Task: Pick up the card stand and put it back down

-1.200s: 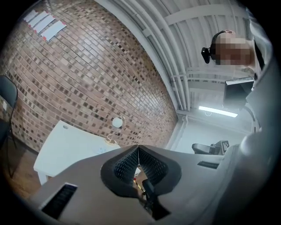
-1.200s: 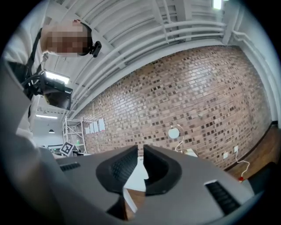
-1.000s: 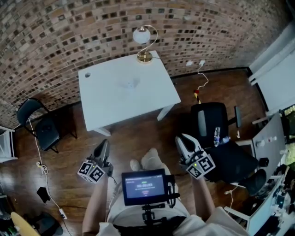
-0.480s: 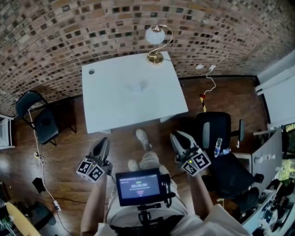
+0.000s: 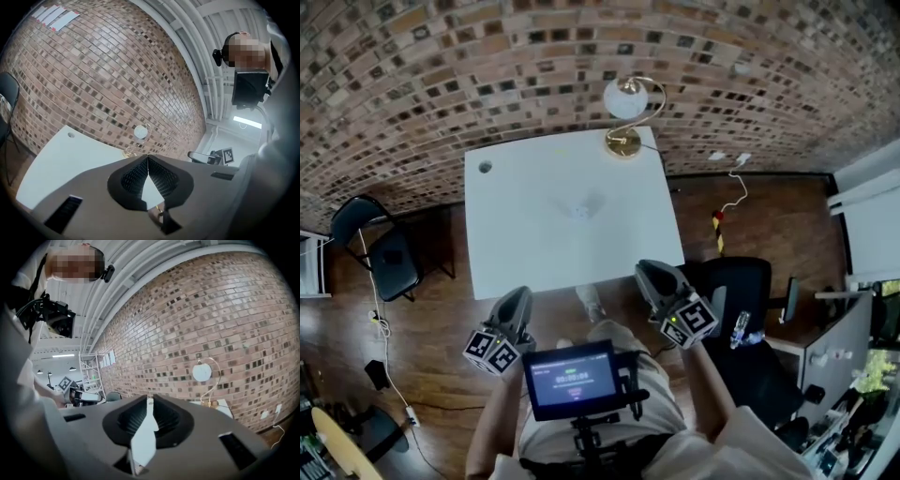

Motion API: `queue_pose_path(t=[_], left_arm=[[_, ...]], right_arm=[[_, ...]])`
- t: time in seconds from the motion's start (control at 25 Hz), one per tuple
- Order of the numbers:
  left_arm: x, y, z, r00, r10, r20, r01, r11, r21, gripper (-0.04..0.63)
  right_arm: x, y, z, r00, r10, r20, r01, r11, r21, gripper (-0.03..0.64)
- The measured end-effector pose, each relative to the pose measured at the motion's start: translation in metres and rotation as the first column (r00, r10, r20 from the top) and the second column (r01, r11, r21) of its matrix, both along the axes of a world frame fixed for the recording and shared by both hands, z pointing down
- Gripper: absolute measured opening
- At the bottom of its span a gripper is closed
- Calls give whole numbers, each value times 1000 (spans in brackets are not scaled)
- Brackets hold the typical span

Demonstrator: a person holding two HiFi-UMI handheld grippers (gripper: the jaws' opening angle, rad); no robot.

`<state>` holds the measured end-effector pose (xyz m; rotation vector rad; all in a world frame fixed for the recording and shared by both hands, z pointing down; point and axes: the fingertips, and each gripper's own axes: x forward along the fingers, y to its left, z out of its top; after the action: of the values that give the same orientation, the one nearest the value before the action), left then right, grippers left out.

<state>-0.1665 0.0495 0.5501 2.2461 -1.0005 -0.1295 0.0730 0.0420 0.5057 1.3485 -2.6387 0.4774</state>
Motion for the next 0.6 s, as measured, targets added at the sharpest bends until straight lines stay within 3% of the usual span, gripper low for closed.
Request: queue_pose_path(t=[0.28, 0.6], left_arm=[[37, -46, -12, 999, 8, 41, -8, 1000, 5, 11], [46, -83, -10, 996, -52, 79, 53, 999, -5, 11]], right_arm=[[10, -62, 23, 998, -55, 18, 56, 998, -41, 63], [8, -114, 64, 988, -152, 6, 152, 984, -89, 91]])
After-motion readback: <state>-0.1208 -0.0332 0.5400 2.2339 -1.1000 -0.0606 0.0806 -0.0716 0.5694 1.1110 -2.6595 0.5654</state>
